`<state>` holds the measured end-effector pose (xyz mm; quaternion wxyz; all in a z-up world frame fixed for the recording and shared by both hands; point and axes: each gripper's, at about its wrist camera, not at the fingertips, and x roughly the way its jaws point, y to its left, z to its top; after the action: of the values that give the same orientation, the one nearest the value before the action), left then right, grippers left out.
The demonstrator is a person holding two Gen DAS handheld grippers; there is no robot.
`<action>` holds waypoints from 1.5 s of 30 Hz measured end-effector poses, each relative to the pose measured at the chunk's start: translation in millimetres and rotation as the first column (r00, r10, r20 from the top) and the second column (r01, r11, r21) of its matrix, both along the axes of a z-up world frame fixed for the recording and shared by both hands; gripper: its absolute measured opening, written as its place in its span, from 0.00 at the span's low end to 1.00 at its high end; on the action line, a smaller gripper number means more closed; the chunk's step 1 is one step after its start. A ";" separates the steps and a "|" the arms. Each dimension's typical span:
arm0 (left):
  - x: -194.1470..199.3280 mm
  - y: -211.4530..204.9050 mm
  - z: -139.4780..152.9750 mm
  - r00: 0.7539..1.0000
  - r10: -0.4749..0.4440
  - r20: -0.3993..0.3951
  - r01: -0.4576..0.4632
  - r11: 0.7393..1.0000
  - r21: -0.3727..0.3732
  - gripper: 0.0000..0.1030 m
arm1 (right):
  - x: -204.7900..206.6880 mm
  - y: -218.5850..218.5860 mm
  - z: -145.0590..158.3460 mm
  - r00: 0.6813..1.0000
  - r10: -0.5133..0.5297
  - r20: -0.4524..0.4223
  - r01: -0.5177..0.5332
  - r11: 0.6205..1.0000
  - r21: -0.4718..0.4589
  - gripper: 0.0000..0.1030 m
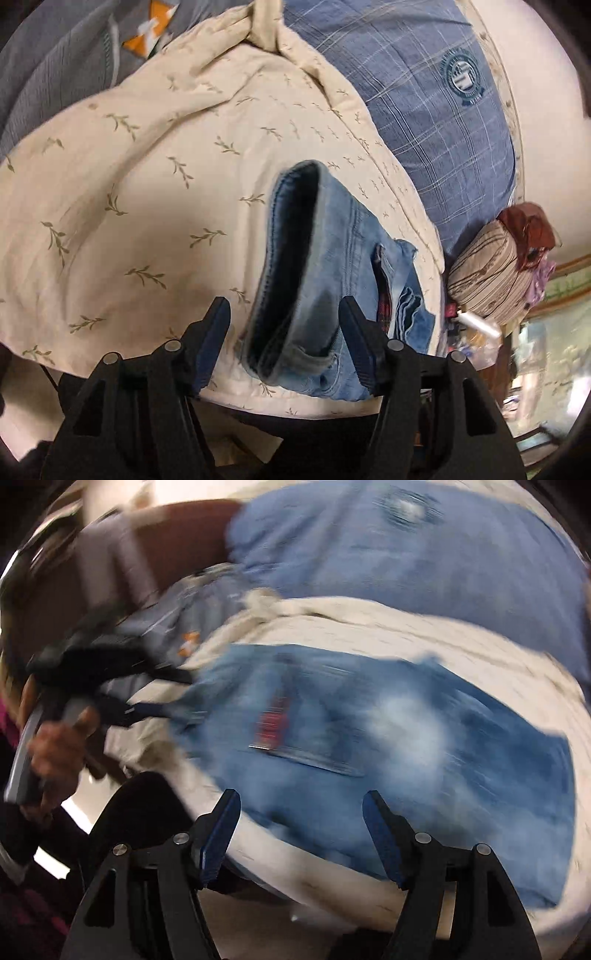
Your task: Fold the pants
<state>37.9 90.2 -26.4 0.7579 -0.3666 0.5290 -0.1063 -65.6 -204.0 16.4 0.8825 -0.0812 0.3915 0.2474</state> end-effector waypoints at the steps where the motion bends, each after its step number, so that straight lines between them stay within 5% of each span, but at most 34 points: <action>1: 3.8 1.8 -3.3 1.000 -0.007 -0.012 0.007 1.000 -0.015 0.58 | -2.1 17.9 -1.5 0.999 0.031 0.035 -0.029 0.998 -0.055 0.70; 10: 48.1 -1.1 -19.1 0.993 -0.101 -0.064 0.097 0.993 -0.062 0.63 | -1.8 111.2 -36.5 0.965 0.201 0.168 -0.132 0.927 -0.351 0.75; 15: 70.3 -7.9 -28.9 0.983 -0.161 -0.094 0.153 0.985 -0.083 0.69 | 11.6 133.2 -57.6 0.958 0.210 0.197 -0.110 0.899 -0.423 0.78; 17: 77.4 -12.9 -27.2 0.975 -0.206 -0.082 0.199 0.976 -0.087 0.69 | 20.6 133.0 -57.7 0.964 0.202 0.175 -0.123 0.917 -0.379 0.76; 18: 80.7 -16.1 -26.1 0.969 -0.236 -0.074 0.230 0.970 -0.081 0.59 | 25.9 130.0 -56.4 0.969 0.197 0.151 -0.137 0.931 -0.338 0.73; 20: 84.1 -20.4 -24.3 0.960 -0.271 -0.074 0.270 0.962 -0.030 0.27 | 37.0 119.9 -47.5 0.979 0.193 0.064 -0.174 0.958 -0.229 0.46; 21: 84.6 -21.1 -23.9 0.955 -0.289 -0.072 0.286 0.957 -0.048 0.11 | 38.3 116.3 -43.1 0.981 0.187 0.051 -0.174 0.964 -0.202 0.43; 22: 84.2 -21.9 -22.4 0.949 -0.308 -0.060 0.302 0.948 -0.101 0.07 | 37.9 112.1 -37.5 0.982 0.185 0.044 -0.175 0.969 -0.173 0.36; 23: 80.0 -22.9 -16.0 0.949 -0.313 -0.043 0.305 0.943 -0.136 0.07 | 33.9 106.8 -29.8 0.982 0.180 0.052 -0.170 0.974 -0.152 0.34; 28: 56.2 -49.3 29.3 0.940 -0.336 0.061 0.338 0.941 -0.028 0.07 | 18.2 83.9 -5.3 0.983 0.154 0.096 -0.147 0.986 -0.076 0.32; 34: 45.8 -93.9 71.3 0.915 -0.396 0.085 0.394 0.918 0.038 0.10 | 12.9 30.5 23.5 0.994 0.066 0.092 -0.075 0.992 0.101 0.31; 39: 47.8 -161.5 97.5 0.859 -0.503 0.100 0.489 0.862 0.130 0.22 | 13.1 -34.3 33.8 0.998 -0.048 0.030 0.037 0.957 0.286 0.32; 45: 58.0 -258.3 90.2 0.771 -0.635 0.058 0.609 0.760 0.226 0.41 | 18.4 -128.3 11.1 0.963 -0.234 -0.137 0.271 0.831 0.486 0.39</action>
<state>95.9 -168.1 63.8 0.7444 -0.0865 0.5776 -0.3237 -47.2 -332.3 27.5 0.8836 0.2114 0.3525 0.2243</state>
